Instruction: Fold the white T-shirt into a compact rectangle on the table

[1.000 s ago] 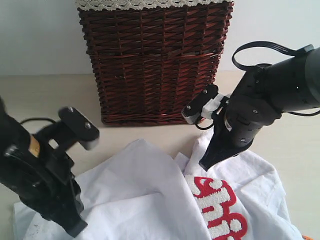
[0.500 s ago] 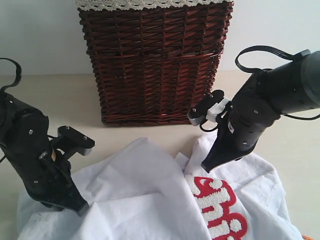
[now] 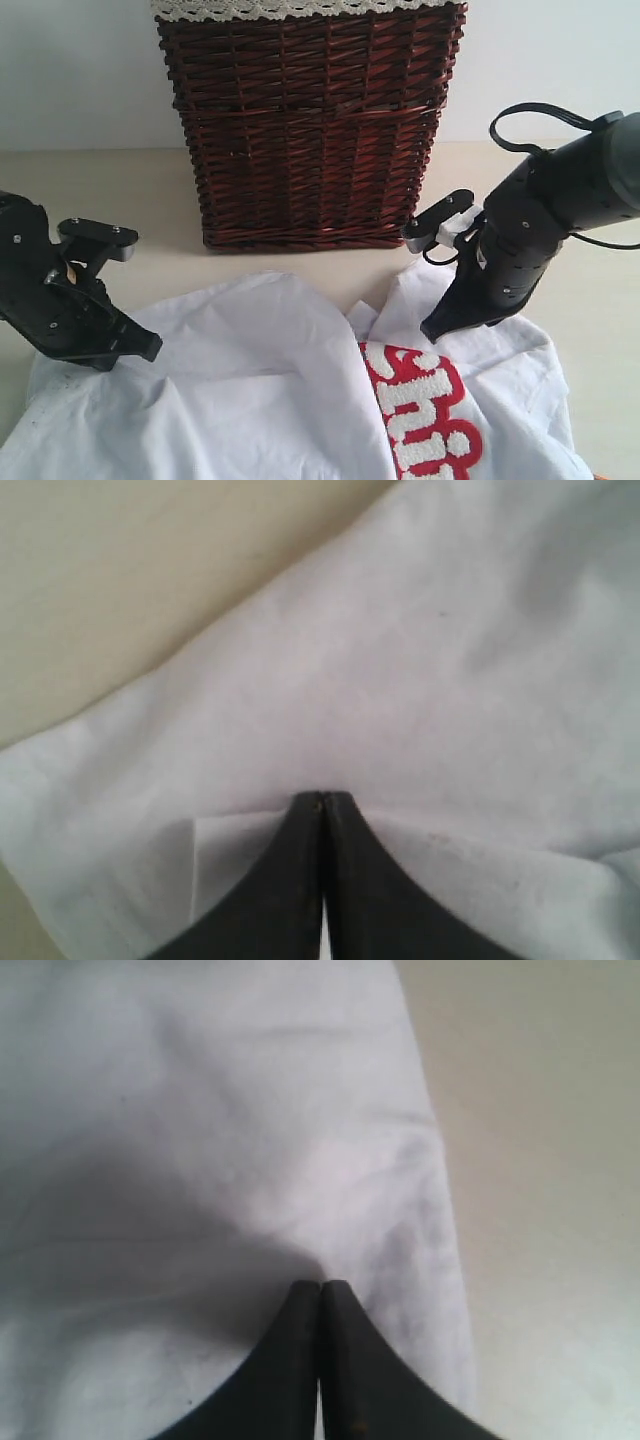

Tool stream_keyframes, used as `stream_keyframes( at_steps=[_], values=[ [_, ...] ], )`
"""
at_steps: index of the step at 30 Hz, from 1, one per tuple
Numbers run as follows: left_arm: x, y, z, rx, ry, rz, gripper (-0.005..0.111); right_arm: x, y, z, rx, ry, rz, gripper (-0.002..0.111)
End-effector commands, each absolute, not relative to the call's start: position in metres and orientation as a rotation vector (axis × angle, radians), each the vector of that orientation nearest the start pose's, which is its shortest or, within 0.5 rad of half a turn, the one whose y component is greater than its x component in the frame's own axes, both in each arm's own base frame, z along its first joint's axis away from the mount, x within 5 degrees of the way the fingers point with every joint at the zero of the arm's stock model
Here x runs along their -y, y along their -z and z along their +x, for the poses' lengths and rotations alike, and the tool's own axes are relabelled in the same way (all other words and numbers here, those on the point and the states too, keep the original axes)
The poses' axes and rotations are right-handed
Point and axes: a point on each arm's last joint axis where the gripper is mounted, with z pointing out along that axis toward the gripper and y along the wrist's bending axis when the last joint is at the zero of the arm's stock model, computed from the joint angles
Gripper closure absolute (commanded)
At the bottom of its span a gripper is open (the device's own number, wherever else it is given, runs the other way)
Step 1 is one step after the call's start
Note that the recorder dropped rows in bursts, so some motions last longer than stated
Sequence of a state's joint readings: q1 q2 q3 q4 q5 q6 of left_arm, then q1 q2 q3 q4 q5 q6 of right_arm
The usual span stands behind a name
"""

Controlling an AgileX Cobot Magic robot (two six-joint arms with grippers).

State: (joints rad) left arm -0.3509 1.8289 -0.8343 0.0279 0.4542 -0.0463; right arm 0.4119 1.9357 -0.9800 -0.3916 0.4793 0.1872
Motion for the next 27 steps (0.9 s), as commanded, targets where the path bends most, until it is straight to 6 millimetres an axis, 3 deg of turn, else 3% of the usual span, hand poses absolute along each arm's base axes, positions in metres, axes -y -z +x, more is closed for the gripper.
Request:
stream_keyframes(
  at_steps=[1,14,17,20,24,27],
  values=[
    [0.087,-0.105,0.285,-2.931,0.020,0.365,0.107,-0.117,-0.109,0.319,-2.748,0.216,-0.784,0.108],
    [0.079,-0.106,0.287,-2.939,0.019,0.282,0.107,-0.073,-0.109,0.332,-2.814,0.237,-0.550,0.108],
    [0.080,-0.109,0.290,-2.918,0.025,0.280,0.107,-0.071,-0.110,0.332,-2.814,0.233,-0.538,0.108],
    [0.082,-0.128,0.297,-2.818,0.050,0.281,0.107,-0.074,-0.121,0.335,-2.757,0.197,-0.515,0.108],
    [0.085,-0.170,0.302,-2.601,0.104,0.275,0.107,-0.077,-0.154,0.338,-2.617,0.136,-0.474,0.108],
    [0.086,-0.187,0.301,-2.533,0.147,0.228,0.107,-0.079,-0.176,0.336,-2.546,0.074,-0.406,0.108]
  ],
)
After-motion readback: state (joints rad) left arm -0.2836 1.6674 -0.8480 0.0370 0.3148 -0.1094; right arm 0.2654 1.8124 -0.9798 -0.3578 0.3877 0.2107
